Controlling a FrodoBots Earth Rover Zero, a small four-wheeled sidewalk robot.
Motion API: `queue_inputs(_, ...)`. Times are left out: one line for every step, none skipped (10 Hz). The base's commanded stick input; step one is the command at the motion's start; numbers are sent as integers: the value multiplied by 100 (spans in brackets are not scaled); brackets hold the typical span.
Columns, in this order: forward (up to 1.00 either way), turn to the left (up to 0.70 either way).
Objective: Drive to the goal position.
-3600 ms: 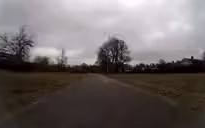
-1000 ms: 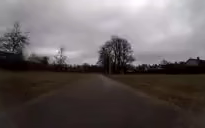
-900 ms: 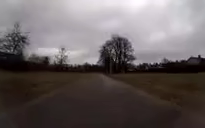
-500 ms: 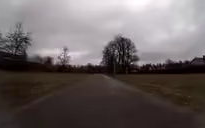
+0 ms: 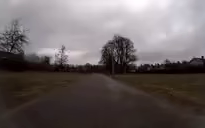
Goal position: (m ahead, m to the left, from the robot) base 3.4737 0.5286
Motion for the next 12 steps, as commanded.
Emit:
queue_inputs(100, 0)
queue_inputs(100, 0)
queue_inputs(100, 0)
queue_inputs(100, 0)
queue_inputs(100, 0)
queue_inputs(100, 0)
queue_inputs(100, 0)
queue_inputs(100, 0)
queue_inputs(100, 0)
queue_inputs(100, 0)
queue_inputs(100, 0)
queue_inputs(100, 0)
